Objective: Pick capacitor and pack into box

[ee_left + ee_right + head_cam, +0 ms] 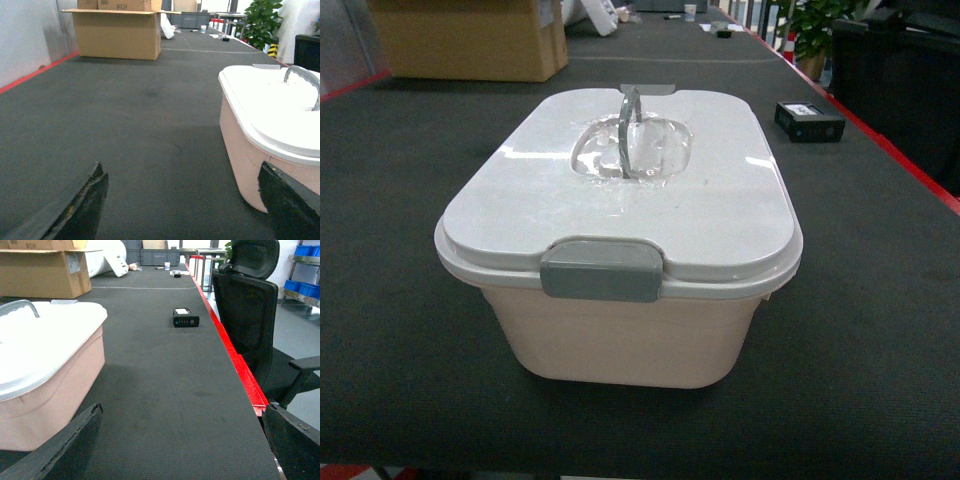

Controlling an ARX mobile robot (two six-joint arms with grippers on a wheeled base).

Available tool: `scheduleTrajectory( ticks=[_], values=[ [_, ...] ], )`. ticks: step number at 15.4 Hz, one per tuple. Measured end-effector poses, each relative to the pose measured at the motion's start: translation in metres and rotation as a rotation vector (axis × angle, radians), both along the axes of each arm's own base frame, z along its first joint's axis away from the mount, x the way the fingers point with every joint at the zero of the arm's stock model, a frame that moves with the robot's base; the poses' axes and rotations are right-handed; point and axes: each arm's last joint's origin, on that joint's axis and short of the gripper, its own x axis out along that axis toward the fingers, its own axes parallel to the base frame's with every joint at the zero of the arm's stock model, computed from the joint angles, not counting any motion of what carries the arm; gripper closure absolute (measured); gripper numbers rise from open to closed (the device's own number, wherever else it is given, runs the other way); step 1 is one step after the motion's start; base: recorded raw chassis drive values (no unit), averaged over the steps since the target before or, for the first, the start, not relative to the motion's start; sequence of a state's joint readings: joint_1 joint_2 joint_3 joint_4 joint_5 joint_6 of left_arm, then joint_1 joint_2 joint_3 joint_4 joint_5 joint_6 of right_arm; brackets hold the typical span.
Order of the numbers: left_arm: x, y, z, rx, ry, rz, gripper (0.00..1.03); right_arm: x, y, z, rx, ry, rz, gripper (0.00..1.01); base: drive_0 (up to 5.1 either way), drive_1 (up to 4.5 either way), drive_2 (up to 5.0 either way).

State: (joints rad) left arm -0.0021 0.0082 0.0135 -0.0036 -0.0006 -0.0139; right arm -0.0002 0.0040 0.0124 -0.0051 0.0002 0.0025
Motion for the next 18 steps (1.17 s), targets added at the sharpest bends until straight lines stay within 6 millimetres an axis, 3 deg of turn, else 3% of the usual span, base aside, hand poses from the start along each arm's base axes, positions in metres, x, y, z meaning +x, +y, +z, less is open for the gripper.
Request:
scheduleTrajectory(
  ticks=[1,18],
  values=[
    [0.0000,0.0000,0.0000,0.000,0.000,0.000,0.05,0.0000,0.0000,0.0000,0.000,0.000,0.000,0.03,0.0,0.00,0.0],
    [0.0000,0.0000,0.0000,0.000,0.000,0.000,0.05,0.0000,0.0000,0.0000,0.000,0.000,0.000,0.03,0.0,0.00,0.0]
  ],
)
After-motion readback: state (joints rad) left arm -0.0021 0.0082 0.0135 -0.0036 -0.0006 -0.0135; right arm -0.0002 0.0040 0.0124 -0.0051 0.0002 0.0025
